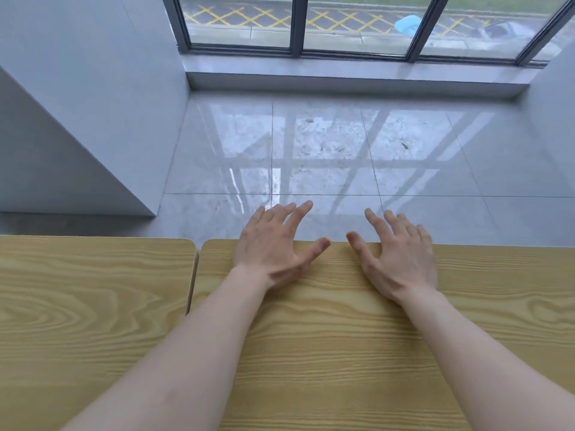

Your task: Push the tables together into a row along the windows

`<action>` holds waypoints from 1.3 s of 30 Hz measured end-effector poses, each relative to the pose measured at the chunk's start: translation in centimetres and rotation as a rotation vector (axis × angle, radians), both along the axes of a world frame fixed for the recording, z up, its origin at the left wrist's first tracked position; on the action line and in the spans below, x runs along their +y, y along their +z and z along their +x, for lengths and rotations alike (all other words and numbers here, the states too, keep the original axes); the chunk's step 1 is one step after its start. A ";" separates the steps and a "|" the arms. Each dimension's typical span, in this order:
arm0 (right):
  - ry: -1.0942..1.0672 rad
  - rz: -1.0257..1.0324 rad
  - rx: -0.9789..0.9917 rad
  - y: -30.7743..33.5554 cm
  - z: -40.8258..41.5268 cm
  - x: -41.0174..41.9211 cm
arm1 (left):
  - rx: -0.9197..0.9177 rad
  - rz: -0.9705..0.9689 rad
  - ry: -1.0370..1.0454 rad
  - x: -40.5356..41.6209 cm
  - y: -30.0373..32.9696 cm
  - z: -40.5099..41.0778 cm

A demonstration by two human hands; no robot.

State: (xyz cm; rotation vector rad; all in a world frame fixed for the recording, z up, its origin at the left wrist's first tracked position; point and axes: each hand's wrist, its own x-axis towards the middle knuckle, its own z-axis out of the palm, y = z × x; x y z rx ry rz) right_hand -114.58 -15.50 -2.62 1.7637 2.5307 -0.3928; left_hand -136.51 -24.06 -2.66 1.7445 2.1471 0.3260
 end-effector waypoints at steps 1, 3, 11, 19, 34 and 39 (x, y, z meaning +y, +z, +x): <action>0.003 -0.001 -0.011 0.0 0.0 0.1 | -0.007 -0.020 0.007 0.1 0.1 0.0; 0.013 -0.004 -0.033 0.0 0.1 0.2 | 0.013 -0.086 0.010 0.3 0.4 0.2; 0.036 0.085 -0.103 0.6 -0.5 0.6 | 0.074 -0.185 0.009 0.5 1.2 0.2; 0.072 0.134 -0.134 0.2 -1.1 0.6 | 0.025 -0.124 -0.005 0.1 1.3 -0.7; 0.038 0.170 -0.076 -0.2 -1.7 0.1 | 0.035 -0.101 0.008 0.2 1.2 -0.9; -0.018 0.170 -0.044 -0.3 -1.4 -0.5 | 0.055 -0.002 0.019 -0.7 0.8 -0.7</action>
